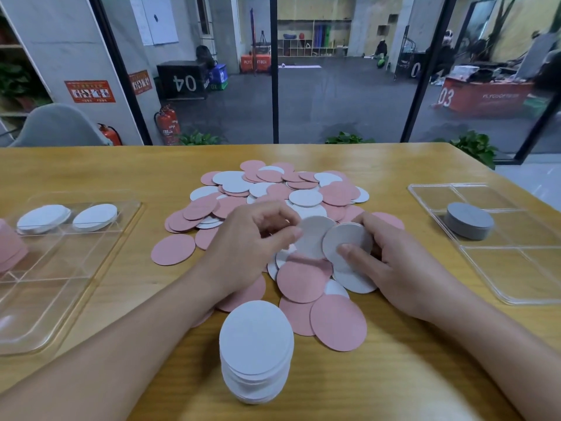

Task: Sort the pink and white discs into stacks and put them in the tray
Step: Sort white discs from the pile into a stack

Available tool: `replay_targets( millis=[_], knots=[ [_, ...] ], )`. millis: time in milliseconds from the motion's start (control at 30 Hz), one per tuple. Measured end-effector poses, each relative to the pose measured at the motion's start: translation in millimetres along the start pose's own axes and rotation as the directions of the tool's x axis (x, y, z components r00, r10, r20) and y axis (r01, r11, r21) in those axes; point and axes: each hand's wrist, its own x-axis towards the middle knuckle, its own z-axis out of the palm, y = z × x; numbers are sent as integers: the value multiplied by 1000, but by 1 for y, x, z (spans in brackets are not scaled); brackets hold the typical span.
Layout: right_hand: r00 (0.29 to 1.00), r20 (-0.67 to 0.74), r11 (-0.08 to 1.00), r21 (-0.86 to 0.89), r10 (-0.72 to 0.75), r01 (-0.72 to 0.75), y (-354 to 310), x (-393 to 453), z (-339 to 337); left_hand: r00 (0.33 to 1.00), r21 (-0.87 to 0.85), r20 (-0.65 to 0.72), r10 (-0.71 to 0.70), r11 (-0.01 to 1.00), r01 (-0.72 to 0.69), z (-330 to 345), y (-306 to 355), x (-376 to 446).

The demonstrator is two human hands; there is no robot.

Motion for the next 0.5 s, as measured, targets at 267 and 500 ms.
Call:
replay_targets(
  millis=[267,500],
  knots=[
    [995,70,997,-23,-70,72,1,0,6,991,217,126,36,974,-63,4,-7,1],
    [997,31,994,-83,-70,73,2,0,4,974,561,227,-18,820,-115,-5,-25,7]
  ],
)
